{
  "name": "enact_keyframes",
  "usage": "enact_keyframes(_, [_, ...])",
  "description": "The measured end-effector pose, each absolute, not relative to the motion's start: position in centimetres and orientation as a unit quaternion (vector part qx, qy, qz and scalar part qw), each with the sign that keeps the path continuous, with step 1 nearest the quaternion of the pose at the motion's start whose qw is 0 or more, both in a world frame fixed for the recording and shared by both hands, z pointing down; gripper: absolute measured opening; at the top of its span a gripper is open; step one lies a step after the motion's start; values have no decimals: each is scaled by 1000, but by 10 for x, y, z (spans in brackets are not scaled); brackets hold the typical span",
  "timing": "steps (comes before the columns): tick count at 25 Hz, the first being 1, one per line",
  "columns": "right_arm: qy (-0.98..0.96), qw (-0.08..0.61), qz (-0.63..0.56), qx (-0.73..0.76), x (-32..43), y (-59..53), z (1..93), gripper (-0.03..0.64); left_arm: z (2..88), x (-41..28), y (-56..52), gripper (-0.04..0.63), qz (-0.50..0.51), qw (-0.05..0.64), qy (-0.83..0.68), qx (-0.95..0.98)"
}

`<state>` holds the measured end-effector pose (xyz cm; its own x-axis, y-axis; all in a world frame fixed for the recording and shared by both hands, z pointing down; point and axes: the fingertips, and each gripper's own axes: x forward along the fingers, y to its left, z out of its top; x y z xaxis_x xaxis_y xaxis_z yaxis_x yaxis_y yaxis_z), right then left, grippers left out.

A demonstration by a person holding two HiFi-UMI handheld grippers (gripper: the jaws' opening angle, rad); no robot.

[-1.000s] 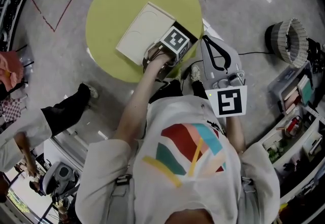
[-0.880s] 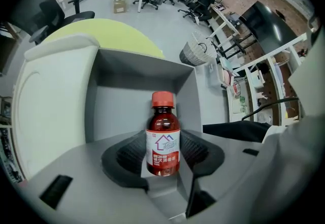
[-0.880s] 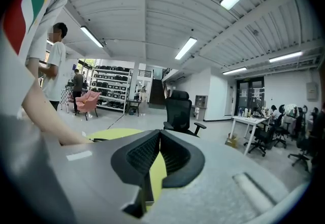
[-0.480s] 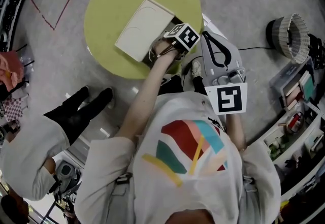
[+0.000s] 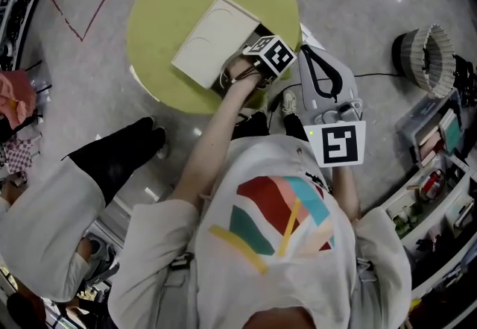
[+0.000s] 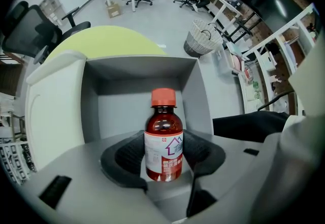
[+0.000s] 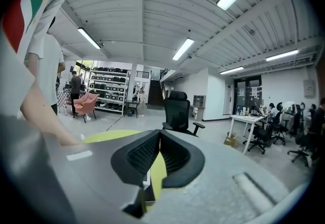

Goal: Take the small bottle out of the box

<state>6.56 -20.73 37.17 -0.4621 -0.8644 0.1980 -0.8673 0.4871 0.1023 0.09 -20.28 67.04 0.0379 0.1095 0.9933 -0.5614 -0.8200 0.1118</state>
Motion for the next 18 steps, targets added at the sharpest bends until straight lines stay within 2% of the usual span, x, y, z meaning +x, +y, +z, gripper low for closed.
enact_keyframes(10, [-854,105,-4,509,69,-196,366,5,657,3,-198,221,603,288,-205,715])
enact_keyframes(18, [-859,96,-19,503,69,-193,356,5,586,21,-212,221,491,248,-282,786])
